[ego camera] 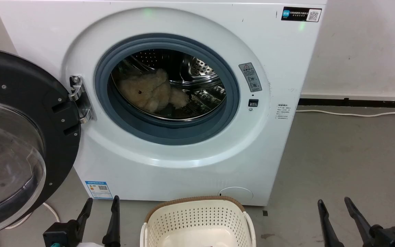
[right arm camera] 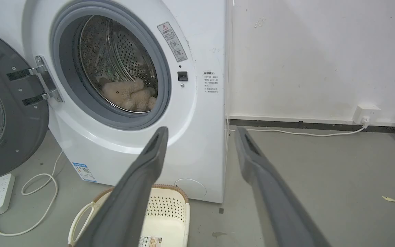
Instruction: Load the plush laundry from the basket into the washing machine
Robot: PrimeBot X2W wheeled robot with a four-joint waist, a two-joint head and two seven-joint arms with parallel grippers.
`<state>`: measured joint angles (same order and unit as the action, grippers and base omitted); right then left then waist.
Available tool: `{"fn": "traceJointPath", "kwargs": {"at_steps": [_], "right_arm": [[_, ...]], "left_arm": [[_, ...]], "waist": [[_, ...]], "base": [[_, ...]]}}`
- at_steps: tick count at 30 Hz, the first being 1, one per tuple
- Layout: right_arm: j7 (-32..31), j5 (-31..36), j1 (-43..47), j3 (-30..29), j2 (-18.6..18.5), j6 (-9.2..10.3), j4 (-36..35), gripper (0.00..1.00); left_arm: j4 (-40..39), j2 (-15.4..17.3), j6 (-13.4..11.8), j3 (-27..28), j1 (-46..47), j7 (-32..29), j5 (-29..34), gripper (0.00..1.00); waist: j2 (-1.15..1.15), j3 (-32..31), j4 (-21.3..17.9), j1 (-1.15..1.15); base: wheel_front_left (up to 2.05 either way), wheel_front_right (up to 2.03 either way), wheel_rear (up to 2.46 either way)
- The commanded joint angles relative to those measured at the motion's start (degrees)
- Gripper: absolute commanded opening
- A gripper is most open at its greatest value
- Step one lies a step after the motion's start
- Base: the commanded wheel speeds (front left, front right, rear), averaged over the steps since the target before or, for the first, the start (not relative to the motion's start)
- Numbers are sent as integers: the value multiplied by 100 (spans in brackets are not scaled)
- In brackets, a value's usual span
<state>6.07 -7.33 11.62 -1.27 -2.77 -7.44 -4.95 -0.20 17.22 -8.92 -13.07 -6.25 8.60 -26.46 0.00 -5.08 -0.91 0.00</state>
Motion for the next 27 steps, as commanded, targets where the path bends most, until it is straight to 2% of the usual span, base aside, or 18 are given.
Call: {"fn": "traceJointPath", "kwargs": {"at_steps": [1, 9, 27], "right_arm": [[-26, 24, 97, 7, -10, -5, -32, 100], [-72, 9, 92, 8, -10, -5, -25, 100], [-117, -13, 75, 17, -10, -5, -35, 100]], "left_arm": [[-36, 37, 12, -16, -94, -15, -4, 100], [1, 65, 22, -36, -47, 17, -12, 100], [-57, 137, -122, -86, 73, -29, 74, 100]], "waist": [[0, 1, 5, 0], [0, -10, 5, 0], [0, 7, -9, 0]], "base": [[0, 0, 0], [0, 0, 0], [0, 0, 0]]}}
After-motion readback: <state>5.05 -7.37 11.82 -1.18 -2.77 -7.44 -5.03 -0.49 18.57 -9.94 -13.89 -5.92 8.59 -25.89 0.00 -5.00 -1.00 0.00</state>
